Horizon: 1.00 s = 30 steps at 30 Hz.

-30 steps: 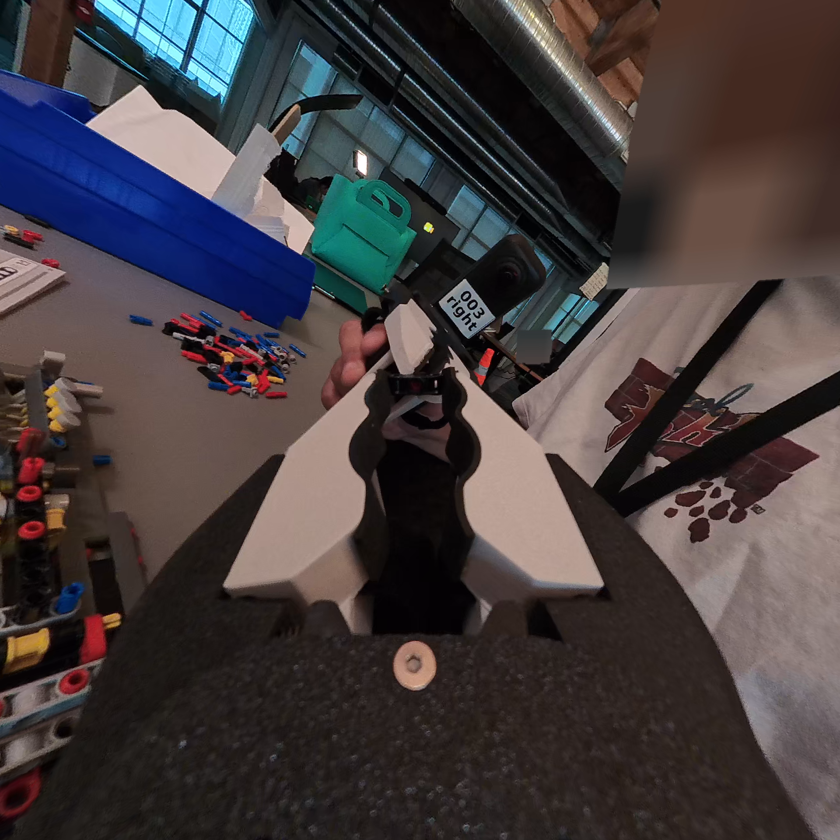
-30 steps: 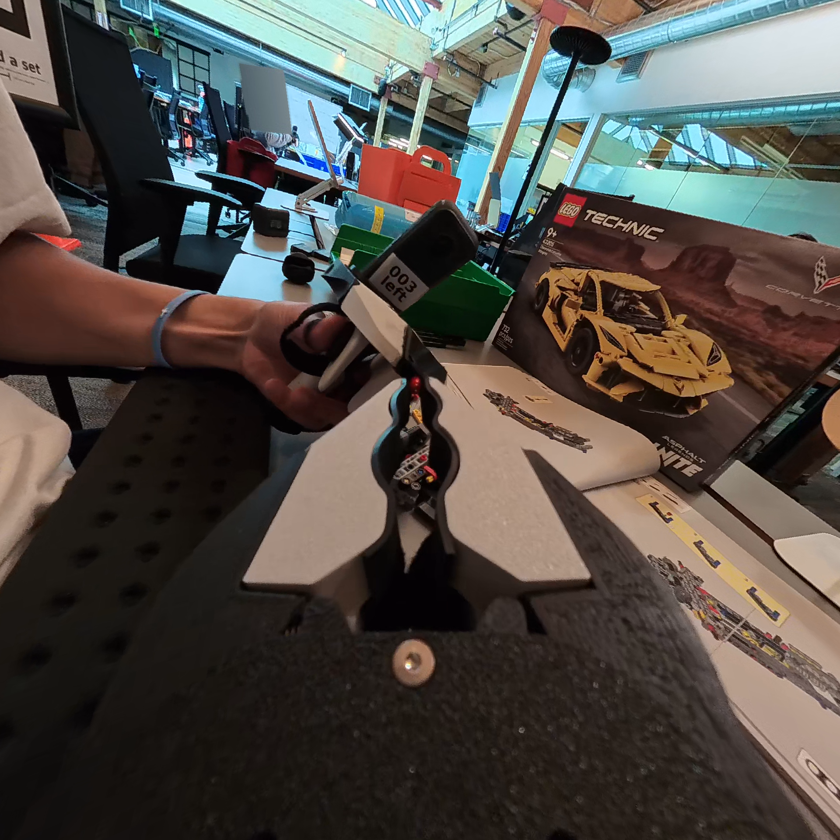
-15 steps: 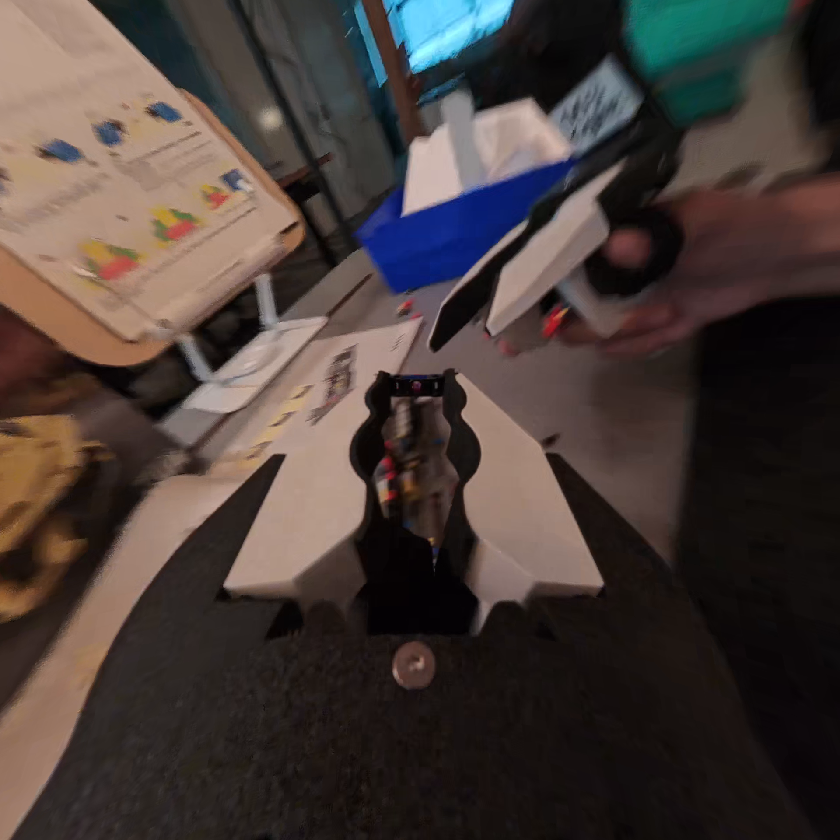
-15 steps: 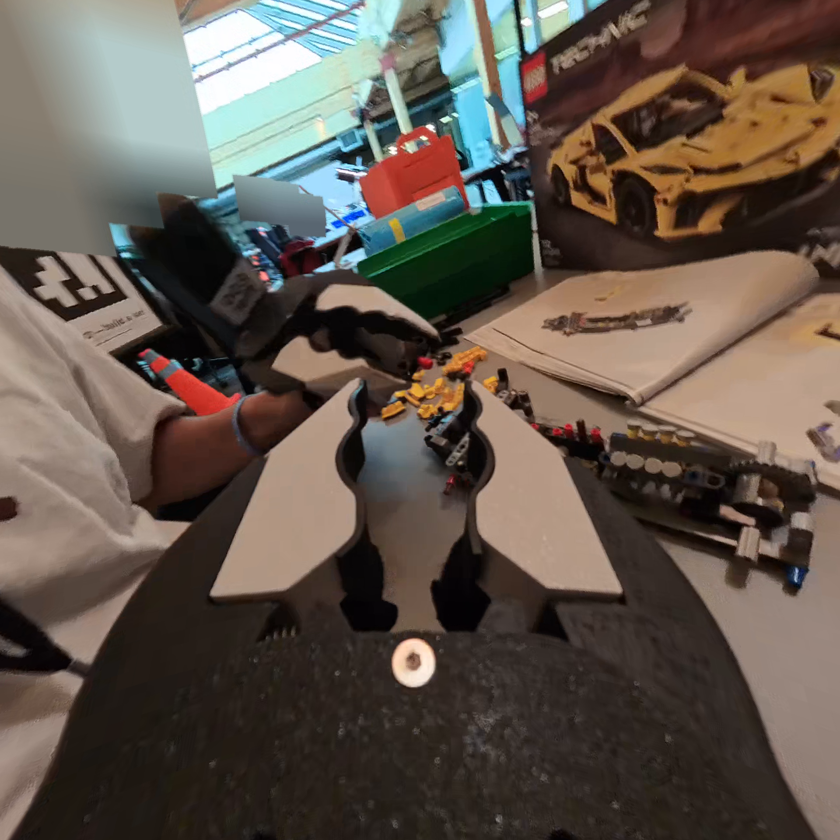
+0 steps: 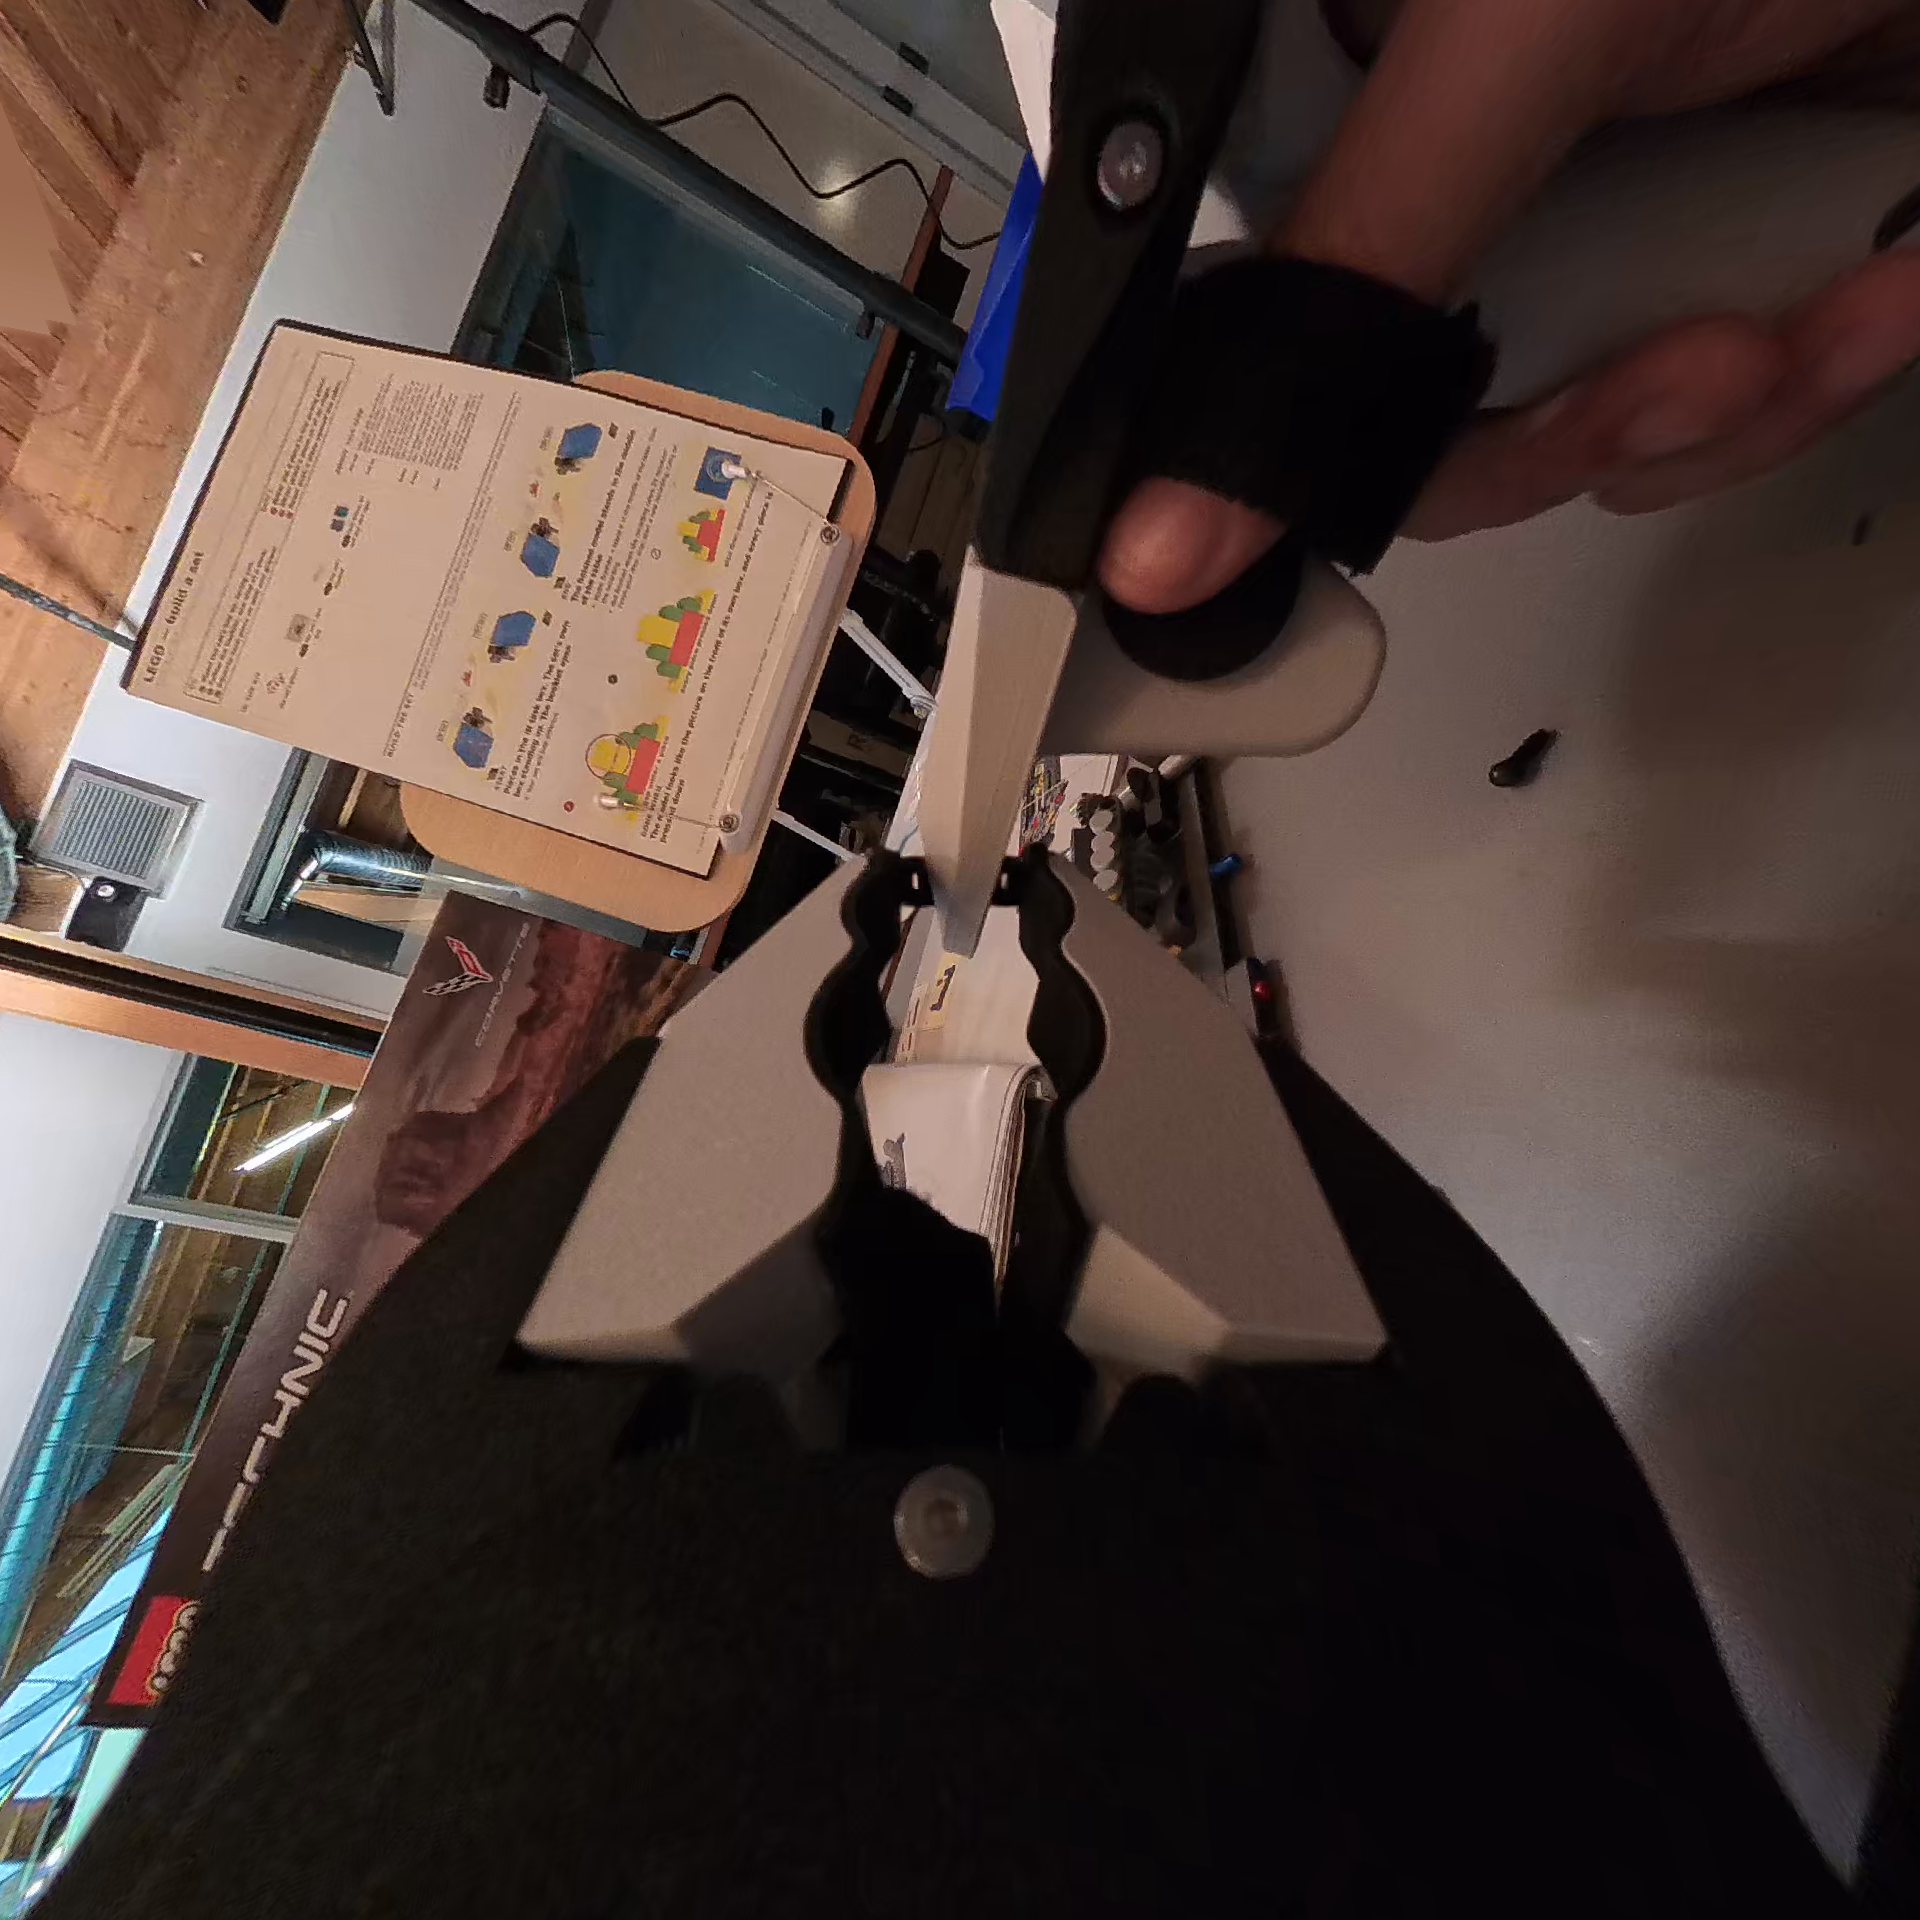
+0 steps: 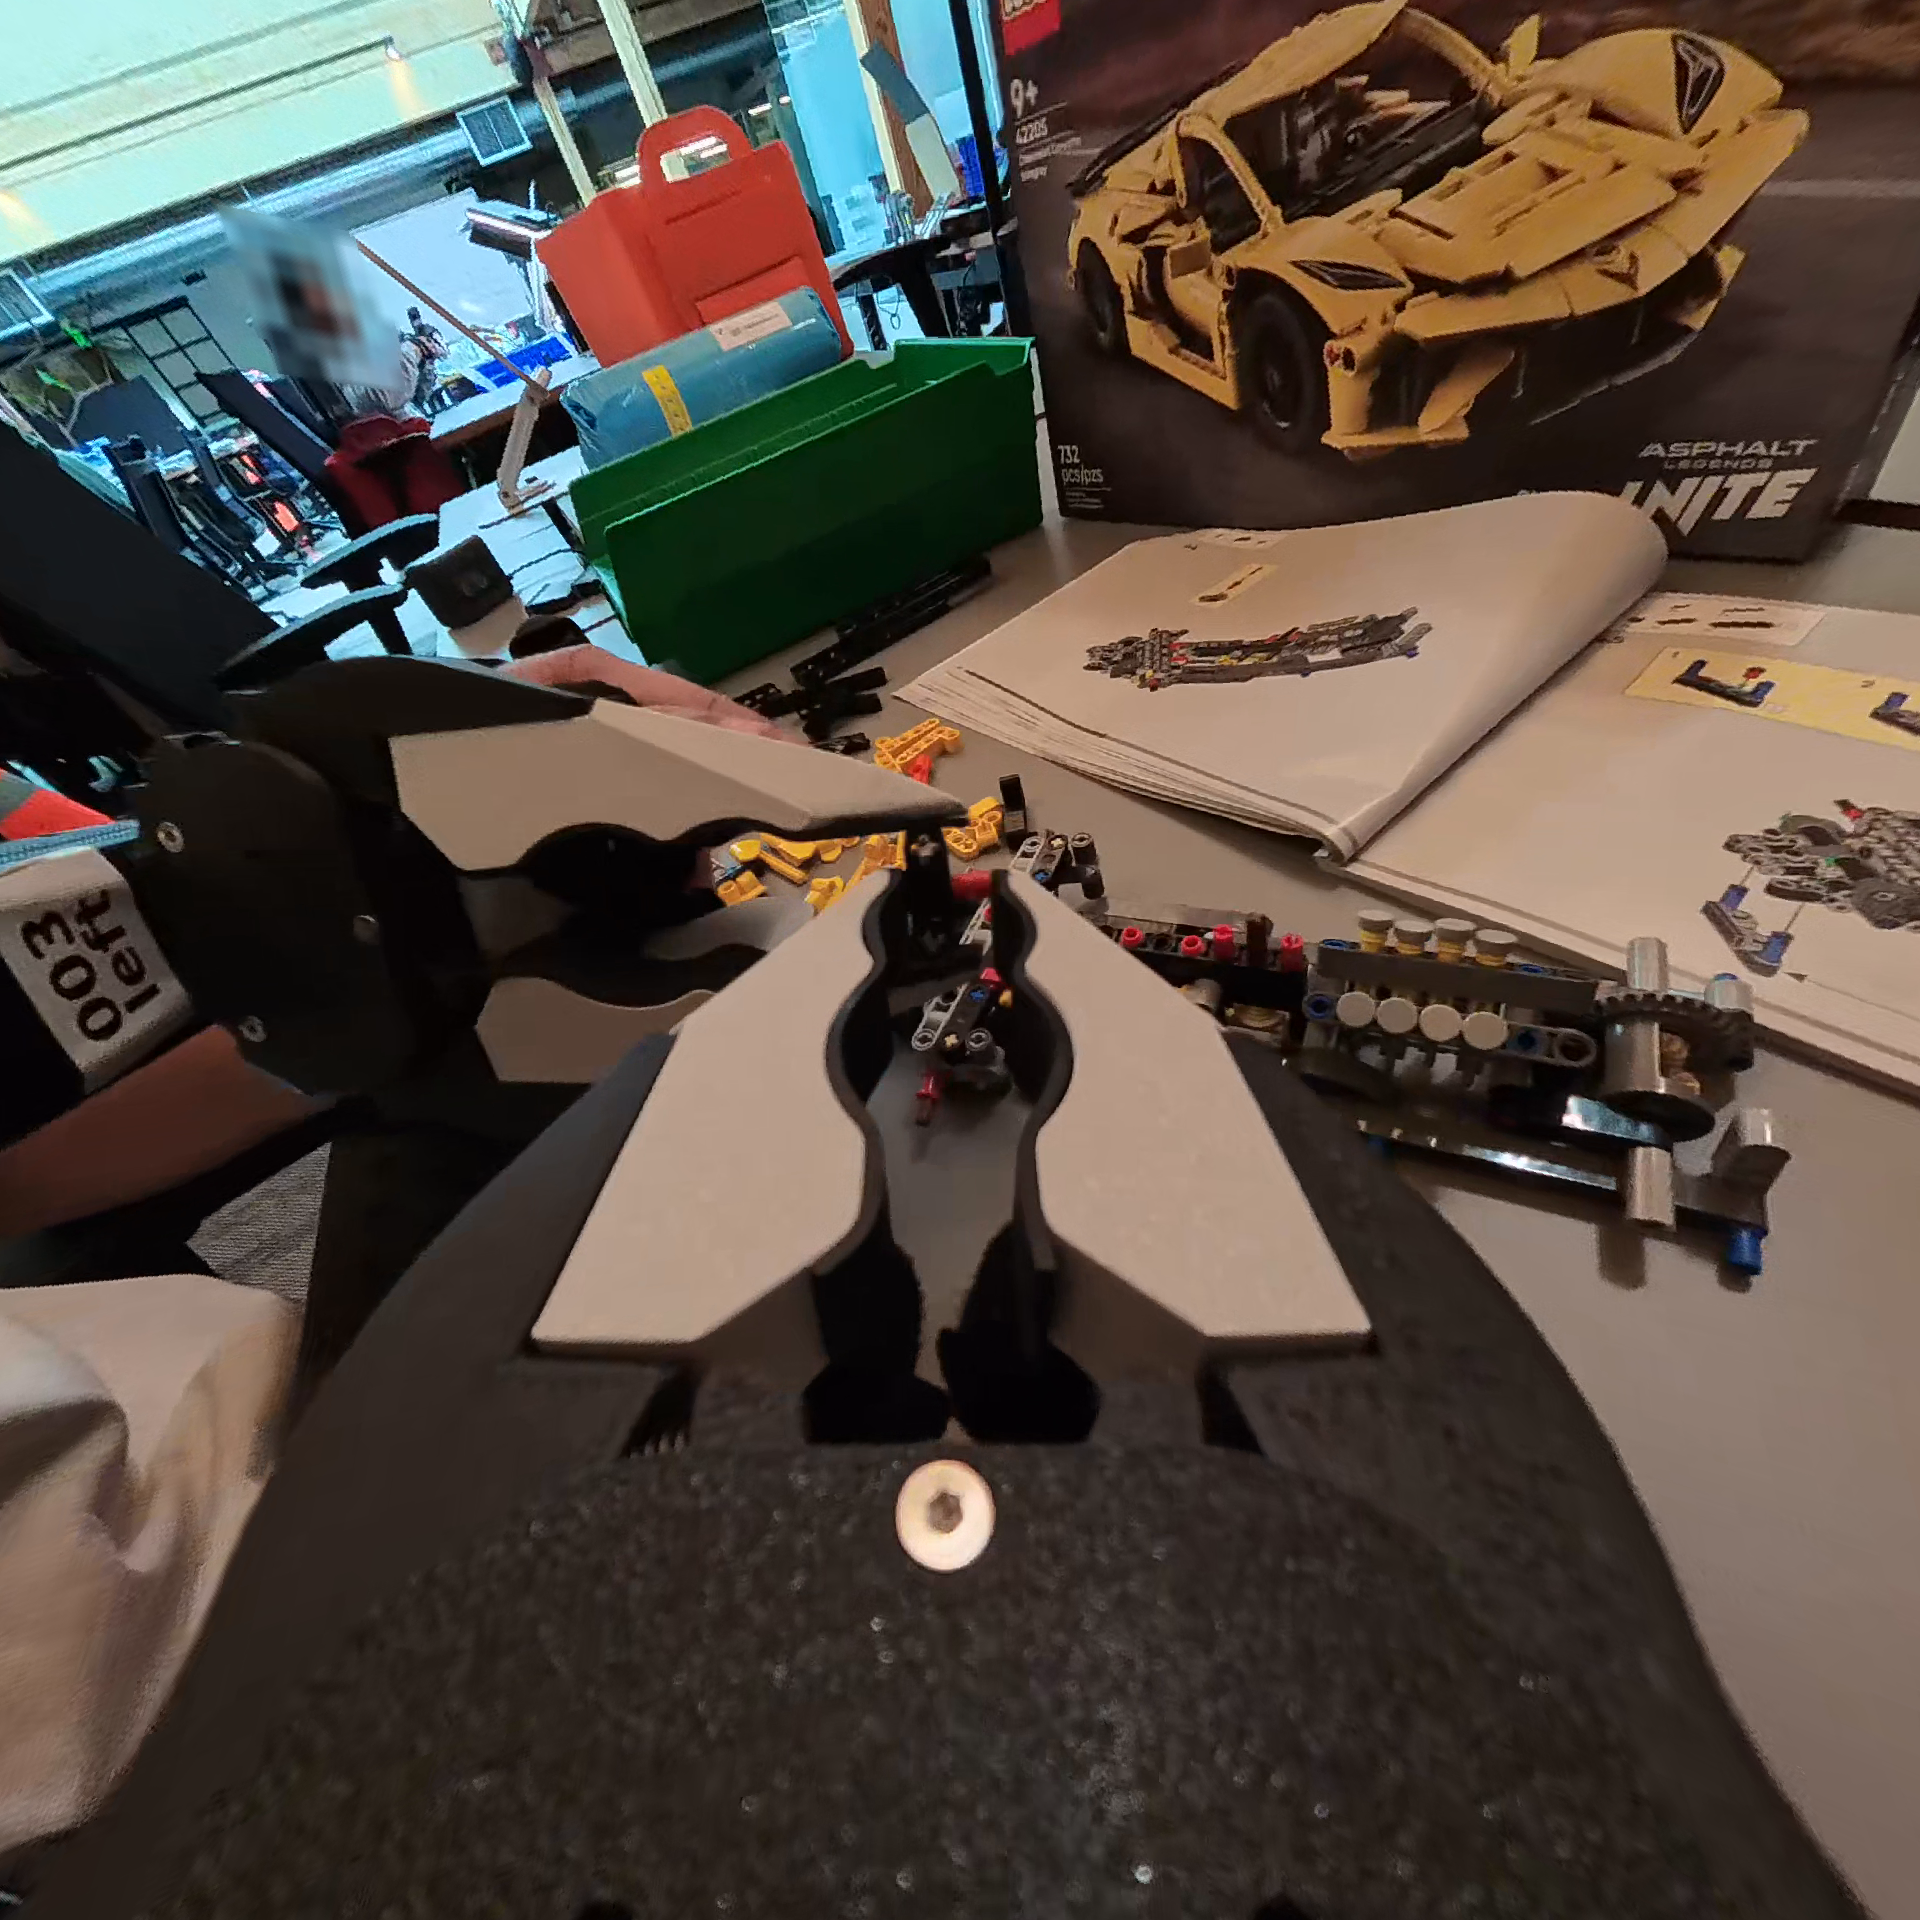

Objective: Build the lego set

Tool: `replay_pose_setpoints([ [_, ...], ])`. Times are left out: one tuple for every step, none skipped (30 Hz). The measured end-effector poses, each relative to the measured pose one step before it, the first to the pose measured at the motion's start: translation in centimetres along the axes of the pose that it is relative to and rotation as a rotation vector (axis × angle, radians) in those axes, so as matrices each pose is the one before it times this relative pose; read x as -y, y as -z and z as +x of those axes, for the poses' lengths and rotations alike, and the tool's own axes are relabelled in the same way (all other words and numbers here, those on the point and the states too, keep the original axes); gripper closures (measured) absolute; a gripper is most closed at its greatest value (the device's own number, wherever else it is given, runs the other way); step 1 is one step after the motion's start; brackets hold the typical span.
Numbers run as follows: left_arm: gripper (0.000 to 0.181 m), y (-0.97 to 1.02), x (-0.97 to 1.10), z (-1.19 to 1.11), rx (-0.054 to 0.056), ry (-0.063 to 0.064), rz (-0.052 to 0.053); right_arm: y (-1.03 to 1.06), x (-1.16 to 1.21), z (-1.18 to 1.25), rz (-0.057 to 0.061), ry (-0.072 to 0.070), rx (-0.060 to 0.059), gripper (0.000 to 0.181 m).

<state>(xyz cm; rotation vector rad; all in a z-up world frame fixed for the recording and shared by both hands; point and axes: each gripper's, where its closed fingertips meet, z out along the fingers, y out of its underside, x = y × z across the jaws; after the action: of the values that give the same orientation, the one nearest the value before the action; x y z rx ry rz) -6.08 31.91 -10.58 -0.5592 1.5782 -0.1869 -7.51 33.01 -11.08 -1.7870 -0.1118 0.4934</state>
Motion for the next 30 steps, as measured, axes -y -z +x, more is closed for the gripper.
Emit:
replay_pose_setpoints([
  [0.160, -0.006, 0.085, 0.027, -0.0032, 0.0083, 0.0044, 0.090, 0.001, 0.021, 0.0004, 0.0116, -0.0056, 0.168],
  [0.160, -0.024, 0.068, 0.022, -0.0040, 0.0112, 0.0048, 0.091, -0.015, 0.040, -0.0017, 0.0187, -0.0069, 0.168],
  [0.160, -0.035, 0.048, 0.015, -0.0009, 0.0028, 0.0025, 0.065, -0.022, 0.019, -0.0038, 0.0194, -0.0079, 0.168],
  [0.160, -0.068, 0.026, 0.050, 0.0002, -0.0027, 0.0003, 0.061, -0.093, -0.146, -0.0140, 0.0290, 0.0051, 0.173],
  [0.160, -0.070, -0.023, 0.055, 0.0021, -0.0047, -0.0036, 0.020, -0.138, 0.105, -0.0191, 0.0210, -0.0184, 0.173],
  [0.160, -0.039, -0.001, 0.000, 0.0043, -0.0056, -0.0021, 0.022, -0.027, 0.064, -0.0048, 0.0158, -0.0126, 0.174],
  [0.160, -0.029, 0.007, 0.006, 0.0005, 0.0018, 0.0000, 0.011, -0.024, 0.039, -0.0038, -0.0005, -0.0058, 0.173],
  [0.160, 0.004, 0.044, -0.032, 0.0007, 0.0066, 0.0035, 0.035, 0.036, -0.019, 0.0019, -0.0039, -0.0004, 0.174],
  [0.160, 0.022, 0.055, -0.038, 0.0006, 0.0048, 0.0040, 0.047, 0.090, -0.047, 0.0067, -0.0083, 0.0075, 0.174],
  [0.160, -0.021, 0.003, 0.003, -0.0016, 0.0055, 0.0000, 0.003, 0.024, -0.006, 0.0045, -0.0232, 0.0096, 0.173],
  [0.160, -0.058, -0.066, 0.036, -0.0027, 0.0062, -0.0029, -0.064, 0.011, 0.046, 0.0079, -0.0255, 0.0066, 0.173],
  [0.160, -0.062, -0.063, 0.022, -0.0057, 0.0118, -0.0006, -0.050, -0.002, 0.067, 0.0088, -0.0163, 0.0042, 0.173],
  [0.160, -0.005, 0.034, -0.084, -0.0045, 0.0228, 0.0080, 0.032, 0.112, -0.029, 0.0127, -0.0103, 0.0098, 0.173],
  [0.160, 0.081, 0.150, -0.234, -0.0028, 0.0385, 0.0160, 0.155, 0.334, -0.172, 0.0233, -0.0082, 0.0218, 0.173],
  [0.160, 0.082, 0.027, -0.360, -0.0043, 0.0545, 0.0105, 0.309, 0.659, -0.380, 0.0430, -0.0123, 0.0394, 0.167],
  [0.160, 0.084, -0.062, -0.387, -0.0111, 0.0674, 0.0119, 0.462, 0.872, -0.228, 0.0547, -0.0204, 0.0339, 0.159],
  [0.160, 0.192, 0.133, -0.435, -0.0198, 0.0888, 0.0299, 0.568, 0.684, 0.102, 0.0416, -0.0245, 0.0188, 0.155],
  [0.160, 0.325, 0.392, -0.608, -0.0202, 0.1106, 0.0435, 0.629, 0.507, -0.009, 0.0268, -0.0209, 0.0306, 0.154],
  [0.160, 0.376, 0.544, -0.598, -0.0257, 0.1173, 0.0481, 0.632, 0.391, -0.069, 0.0131, -0.0205, 0.0334, 0.154],
  [0.160, 0.335, 0.538, -0.245, -0.0469, 0.1183, 0.0490, 0.612, 0.305, 0.044, 0.0053, -0.0135, 0.0231, 0.154],
  [0.160, 0.332, 0.505, -0.100, -0.0514, 0.1185, 0.0456, 0.565, 0.229, 0.044, 0.0001, 0.0031, 0.0174, 0.154],
  [0.160, 0.373, 0.674, -0.035, -0.0519, 0.1120, 0.0524, 0.516, -0.122, 0.205, -0.0222, 0.0185, 0.0007, 0.155],
  [0.160, 0.367, 0.782, 0.258, -0.0691, 0.1117, 0.0581, 0.489, -0.718, 0.466, -0.0615, 0.0369, -0.0204, 0.156],
  [0.160, 0.364, 0.696, 0.077, -0.0524, 0.1113, 0.0488, 0.460, -1.338, 0.380, -0.0994, 0.0484, -0.0211, 0.160],
  [0.160, 0.396, 0.766, 0.035, -0.0451, 0.0944, 0.0509, 0.362, -1.817, 0.188, -0.1200, 0.0506, -0.0156, 0.162],
  [0.160, 0.360, 0.726, 0.263, -0.0563, 0.0849, 0.0491, 0.161, -2.394, -0.022, -0.1436, 0.0394, -0.0044, 0.163],
  [0.160, 0.282, 0.467, 0.152, -0.0457, 0.0829, 0.0293, -0.125, -2.551, -0.063, -0.1493, 0.0324, -0.0064, 0.165],
  [0.160, 0.215, 0.288, -0.089, -0.0209, 0.0629, 0.0182, -0.361, -1.931, 0.398, -0.1073, 0.0315, -0.0401, 0.165],
  [0.160, 0.155, 0.199, -0.123, -0.0097, 0.0353, 0.0149, -0.427, -0.884, 0.228, -0.0440, 0.0322, -0.0328, 0.165],
  [0.161, 0.082, 0.065, -0.048, -0.0090, 0.0231, 0.0055, -0.377, -0.126, -0.032, 0.0026, 0.0248, -0.0133, 0.167],
])
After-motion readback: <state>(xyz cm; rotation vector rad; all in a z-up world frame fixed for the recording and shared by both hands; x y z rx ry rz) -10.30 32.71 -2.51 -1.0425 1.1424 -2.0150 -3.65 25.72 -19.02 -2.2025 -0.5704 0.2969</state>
